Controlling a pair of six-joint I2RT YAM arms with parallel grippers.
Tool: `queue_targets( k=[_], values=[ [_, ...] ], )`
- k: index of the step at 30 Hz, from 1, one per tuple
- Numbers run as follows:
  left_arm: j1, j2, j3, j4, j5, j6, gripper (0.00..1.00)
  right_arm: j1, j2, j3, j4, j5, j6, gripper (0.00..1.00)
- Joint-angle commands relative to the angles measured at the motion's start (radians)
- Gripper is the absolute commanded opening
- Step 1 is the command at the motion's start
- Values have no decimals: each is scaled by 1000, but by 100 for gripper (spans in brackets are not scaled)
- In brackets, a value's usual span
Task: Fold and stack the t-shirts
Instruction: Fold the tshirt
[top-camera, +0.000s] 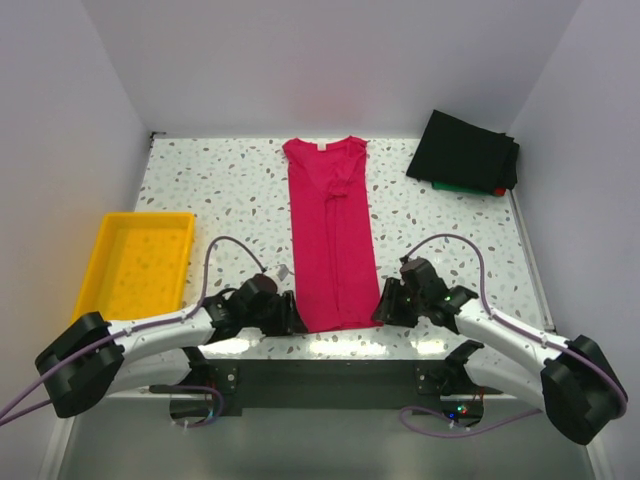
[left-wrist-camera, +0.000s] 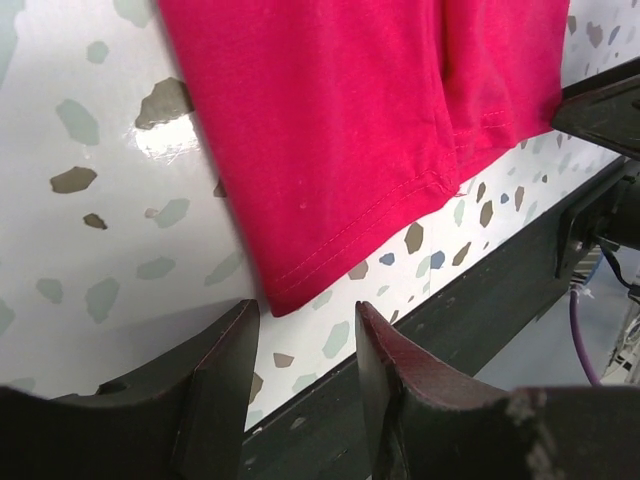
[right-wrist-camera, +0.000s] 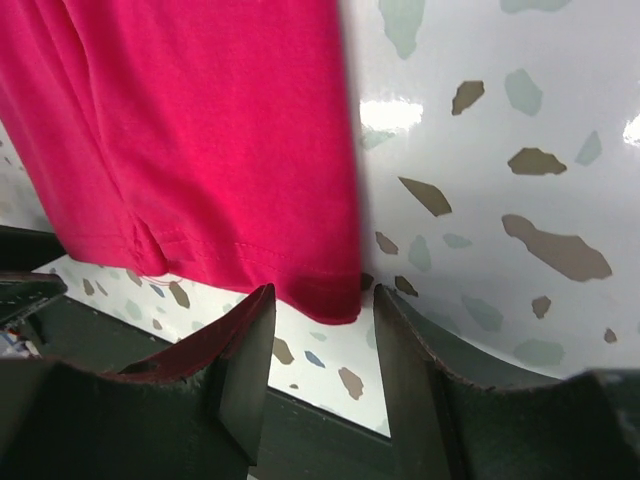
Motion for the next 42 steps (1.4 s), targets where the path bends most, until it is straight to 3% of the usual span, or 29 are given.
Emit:
queue_targets(
  k=[1, 7, 13, 17, 20, 30, 37, 42],
  values=[
    [-6, 37, -40, 22, -10, -17, 49, -11, 14, -45, 39, -12, 15, 48],
    [-9, 87, -40, 29, -26, -29, 42, -15, 8, -68, 44, -15, 18, 45],
    [-17, 141, -34, 30, -36, -35, 32, -17, 22, -73, 38, -21, -7, 29],
    [-18, 147, -20, 1, -44, -33, 11, -15, 16, -58, 10, -18, -30, 12],
    [-24, 132, -9, -45, -53, -32, 0, -17, -12, -55, -22, -29, -48, 0],
    [-80, -11, -29, -151, -64, -66, 0, -14, -234, -116, -131, -103, -67, 0],
    [-172, -111, -94, -119, -102, -148, 0, -11, -421, -136, -276, -123, -58, 0],
    [-257, -95, -80, -91, -144, -190, 0, -9, -512, -133, -335, -133, -50, 0]
  ],
)
